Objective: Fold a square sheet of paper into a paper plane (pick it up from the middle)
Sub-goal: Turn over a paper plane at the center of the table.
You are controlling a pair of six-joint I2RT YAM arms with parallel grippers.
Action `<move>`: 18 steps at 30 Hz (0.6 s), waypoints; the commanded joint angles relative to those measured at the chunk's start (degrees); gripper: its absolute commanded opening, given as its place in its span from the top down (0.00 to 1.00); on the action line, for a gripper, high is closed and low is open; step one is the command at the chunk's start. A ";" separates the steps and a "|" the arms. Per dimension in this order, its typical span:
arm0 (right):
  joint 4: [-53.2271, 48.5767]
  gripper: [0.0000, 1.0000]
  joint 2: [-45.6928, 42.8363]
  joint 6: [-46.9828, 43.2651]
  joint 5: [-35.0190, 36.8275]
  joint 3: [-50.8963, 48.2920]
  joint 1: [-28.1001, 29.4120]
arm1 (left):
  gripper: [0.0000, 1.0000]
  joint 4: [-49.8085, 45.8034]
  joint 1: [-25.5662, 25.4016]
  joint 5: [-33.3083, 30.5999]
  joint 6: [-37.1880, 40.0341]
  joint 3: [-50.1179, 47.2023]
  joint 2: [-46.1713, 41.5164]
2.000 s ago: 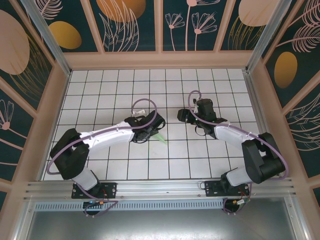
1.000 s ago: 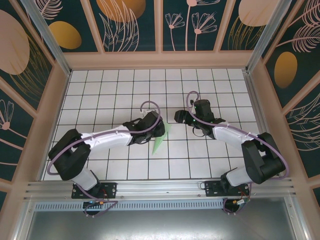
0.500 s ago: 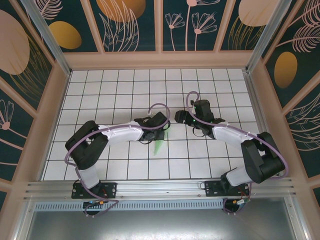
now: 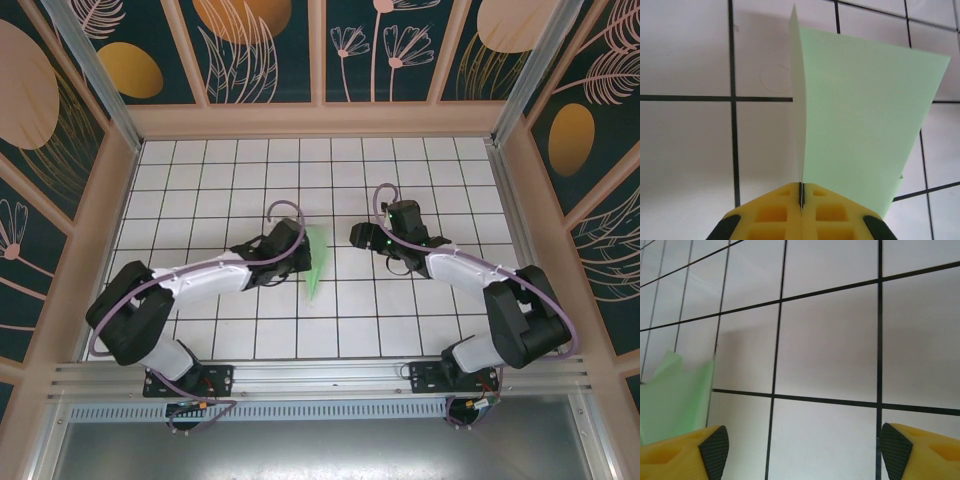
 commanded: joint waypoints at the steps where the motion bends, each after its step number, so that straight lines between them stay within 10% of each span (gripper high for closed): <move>1: -0.18 0.23 -2.69 2.47 -3.14 0.92 1.13 | 0.99 12.77 1.35 5.05 -4.30 -5.58 -2.03; 18: -4.05 0.60 8.12 9.12 3.04 10.41 21.23 | 1.00 28.25 3.84 5.44 -15.71 -20.44 -4.01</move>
